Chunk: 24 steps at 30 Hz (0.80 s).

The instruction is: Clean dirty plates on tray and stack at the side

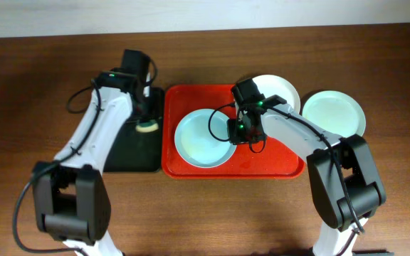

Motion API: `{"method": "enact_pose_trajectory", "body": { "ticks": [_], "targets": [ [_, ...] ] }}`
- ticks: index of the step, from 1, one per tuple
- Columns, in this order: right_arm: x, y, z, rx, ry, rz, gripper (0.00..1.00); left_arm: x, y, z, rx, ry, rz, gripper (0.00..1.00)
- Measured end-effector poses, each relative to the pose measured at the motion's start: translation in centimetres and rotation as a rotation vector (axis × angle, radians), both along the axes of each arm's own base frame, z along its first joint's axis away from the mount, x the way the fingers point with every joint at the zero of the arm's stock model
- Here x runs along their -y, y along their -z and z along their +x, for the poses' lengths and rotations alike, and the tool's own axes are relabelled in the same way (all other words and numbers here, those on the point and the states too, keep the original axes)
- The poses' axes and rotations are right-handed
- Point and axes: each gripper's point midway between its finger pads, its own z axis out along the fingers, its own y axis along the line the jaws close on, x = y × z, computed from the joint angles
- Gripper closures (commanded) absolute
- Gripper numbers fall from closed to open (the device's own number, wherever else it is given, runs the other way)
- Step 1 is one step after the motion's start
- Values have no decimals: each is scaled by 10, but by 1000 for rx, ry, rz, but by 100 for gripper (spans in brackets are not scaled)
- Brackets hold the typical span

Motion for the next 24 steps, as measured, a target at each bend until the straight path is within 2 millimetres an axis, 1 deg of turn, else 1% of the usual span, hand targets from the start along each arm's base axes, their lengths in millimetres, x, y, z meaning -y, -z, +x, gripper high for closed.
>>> {"method": "enact_pose_trajectory", "body": {
  "ticks": [2,5,6,8,9,10,11,12,14,17,21,23,24],
  "targets": [
    [0,0,0,0,-1,0,73,27,0,-3,6,54,-33,100],
    [0,0,0,0,0,0,73,71,16,-10,-16,134,-60,100],
    [0,0,0,0,-1,0,73,82,22,-12,-22,153,-64,100],
    [0,0,0,0,0,0,73,100,37,-17,-45,174,-59,100],
    [0,0,0,0,-1,-1,73,104,43,-19,-56,173,-53,100],
    [0,0,0,-1,-1,0,73,109,53,-22,-74,183,-38,100],
    [0,0,0,-1,0,-1,72,108,57,-23,-79,181,-23,100],
    [0,0,0,-2,0,-1,73,105,59,-23,-80,175,-3,100],
    [1,0,-1,-4,0,-2,72,89,58,-21,-79,145,49,100],
    [1,0,-1,-4,0,-2,73,56,50,-17,-82,80,101,100],
    [1,0,-1,-4,0,-2,72,-5,27,-3,-48,-42,125,100],
    [0,0,-1,-3,0,-2,72,-32,22,2,-38,-87,140,100],
    [0,0,-1,-3,0,-2,72,-46,24,4,-35,-109,150,100]
  ]
}}
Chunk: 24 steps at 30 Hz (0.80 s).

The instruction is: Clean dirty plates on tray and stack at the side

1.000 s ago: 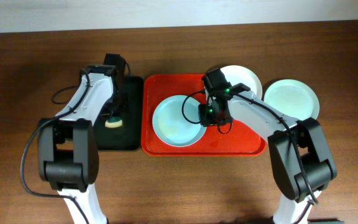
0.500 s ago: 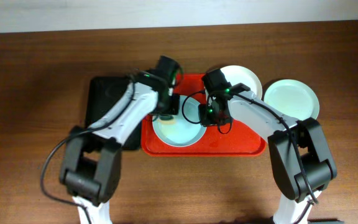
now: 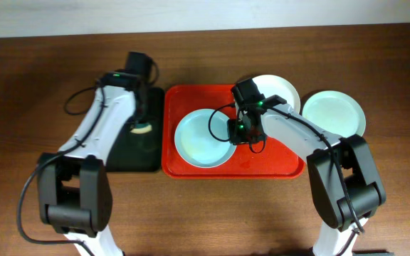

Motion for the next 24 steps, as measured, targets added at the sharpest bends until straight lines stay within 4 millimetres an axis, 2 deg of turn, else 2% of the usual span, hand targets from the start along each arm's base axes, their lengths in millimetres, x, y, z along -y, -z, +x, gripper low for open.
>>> {"method": "enact_pose_trajectory", "body": {
  "ticks": [3,5,9,14,17,19,21,24],
  "targets": [
    [0,0,0,1,0,1,72,-10,16,-1,4,-9,8,100],
    [0,0,1,3,0,1,72,-10,38,-4,19,-1,6,100],
    [0,0,1,4,1,1,72,-12,69,-20,2,1,10,100],
    [0,0,1,4,0,1,72,-13,74,-22,5,3,10,100],
    [0,0,1,4,1,-1,72,-13,68,-28,-31,4,12,100],
    [0,0,1,4,1,-1,72,-12,57,-23,-18,3,-2,100],
    [0,0,1,4,1,-1,72,-10,34,-11,40,0,-27,100],
    [0,0,1,4,1,-1,72,-11,-11,6,161,-9,-55,100]
  ]
}}
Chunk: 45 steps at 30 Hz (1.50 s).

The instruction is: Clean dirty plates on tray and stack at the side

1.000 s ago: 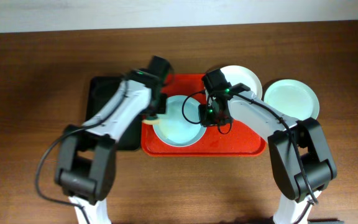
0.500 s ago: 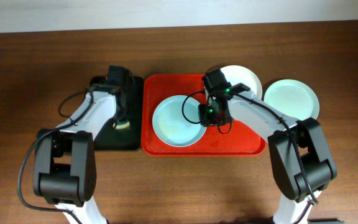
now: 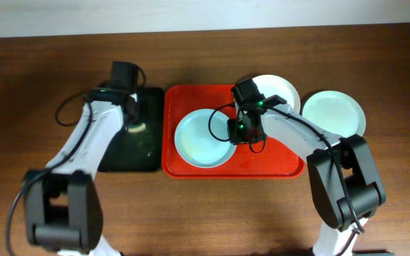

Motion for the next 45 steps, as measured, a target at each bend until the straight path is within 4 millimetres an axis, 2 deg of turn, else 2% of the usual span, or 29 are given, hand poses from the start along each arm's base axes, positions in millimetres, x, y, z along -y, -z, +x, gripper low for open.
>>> {"method": "enact_pose_trajectory", "body": {
  "ticks": [2,3,8,17,22,25,27,28,31,32,34,36,45],
  "targets": [
    [0,0,0,0,0,0,72,0,-21,4,53,-2,-9,100],
    [0,0,0,0,0,0,72,0,-23,5,57,-2,-10,100],
    [0,0,0,0,0,0,72,0,-9,1,16,1,-11,100],
    [0,0,0,0,0,0,72,-1,80,-17,-188,0,12,100],
    [0,0,0,0,0,0,72,-1,85,-19,-203,1,14,100],
    [0,0,0,0,0,0,72,-3,77,-23,-212,10,23,100],
    [0,0,0,0,0,-1,73,-3,59,-22,-179,16,25,100],
    [0,0,0,0,0,-1,77,-3,48,-19,-149,15,24,100],
    [0,0,0,0,0,0,88,-4,-10,-7,12,14,14,100],
    [0,0,0,0,1,0,96,-4,-26,-4,59,12,13,100],
    [0,0,0,-1,3,0,96,-6,-50,-1,126,6,16,100],
    [0,0,0,0,3,0,96,-6,-56,0,139,5,18,100],
    [0,0,0,0,4,1,96,-3,-53,-1,128,24,30,100]
  ]
}}
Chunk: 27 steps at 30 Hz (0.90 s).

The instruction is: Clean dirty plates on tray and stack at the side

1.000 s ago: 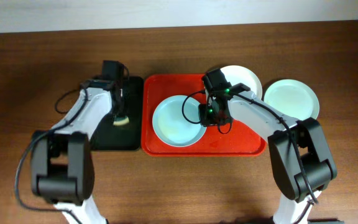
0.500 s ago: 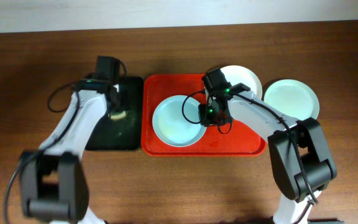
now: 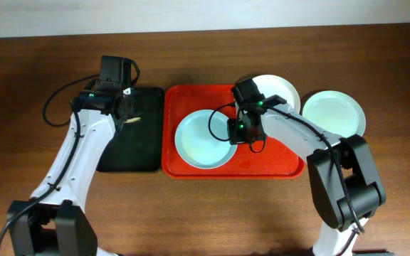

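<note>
A pale blue plate [image 3: 199, 140] lies on the red tray [image 3: 276, 165]. My right gripper [image 3: 231, 132] sits at the plate's right rim and looks shut on it. A white plate [image 3: 280, 89] rests at the tray's back right corner, partly under my right arm. On the table right of the tray lies a pale green plate [image 3: 334, 112]. My left gripper [image 3: 127, 116] hangs over the back of the black mat [image 3: 130, 149]. A small pale sponge [image 3: 133, 120] peeks out at its tip, apparently held; the fingers are mostly hidden under the wrist.
The black mat lies directly left of the tray, touching its edge. Bare wooden table [image 3: 205, 213] surrounds both. My right arm stretches from the front right across the tray.
My left arm has drawn back to the left and the sponge went with it, now nearer the mat's back edge. The right gripper and all plates are unchanged.
My left gripper stood over the sponge at the mat's right side near the tray. At each later moment gripper and sponge sat further left on the mat, and now near its back. My right gripper stayed at the blue plate's rim throughout.
</note>
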Motion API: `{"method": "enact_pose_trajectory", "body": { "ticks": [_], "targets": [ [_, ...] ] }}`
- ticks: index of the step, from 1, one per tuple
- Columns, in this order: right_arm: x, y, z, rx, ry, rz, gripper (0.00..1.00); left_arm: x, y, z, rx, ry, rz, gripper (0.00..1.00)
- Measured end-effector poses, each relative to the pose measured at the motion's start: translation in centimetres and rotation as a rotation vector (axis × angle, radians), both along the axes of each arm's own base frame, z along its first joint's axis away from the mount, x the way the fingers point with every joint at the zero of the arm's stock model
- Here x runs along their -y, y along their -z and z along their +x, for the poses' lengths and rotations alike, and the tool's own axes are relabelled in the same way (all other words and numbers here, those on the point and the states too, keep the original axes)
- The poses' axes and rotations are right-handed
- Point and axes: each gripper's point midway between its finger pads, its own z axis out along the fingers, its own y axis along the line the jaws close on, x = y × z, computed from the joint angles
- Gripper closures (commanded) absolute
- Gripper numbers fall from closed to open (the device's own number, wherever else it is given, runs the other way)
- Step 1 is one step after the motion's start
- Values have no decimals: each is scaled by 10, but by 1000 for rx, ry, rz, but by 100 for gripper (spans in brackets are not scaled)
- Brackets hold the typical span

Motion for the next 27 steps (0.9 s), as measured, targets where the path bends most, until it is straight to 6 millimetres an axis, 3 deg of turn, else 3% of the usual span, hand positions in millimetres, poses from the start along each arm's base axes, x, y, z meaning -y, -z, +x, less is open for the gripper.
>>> {"method": "enact_pose_trajectory", "body": {
  "ticks": [6,15,20,24,27],
  "targets": [
    [0,0,0,2,0,1,96,0,5,-9,-45,40,17,100],
    [0,0,1,3,-1,1,96,27,3,-4,-26,124,-91,100],
    [0,0,1,3,-1,1,96,9,4,-1,-18,75,8,100],
    [0,0,1,3,-1,2,96,6,26,-6,-95,70,29,100],
    [-1,0,2,7,0,3,96,19,38,-21,-196,105,-39,100]
  ]
}}
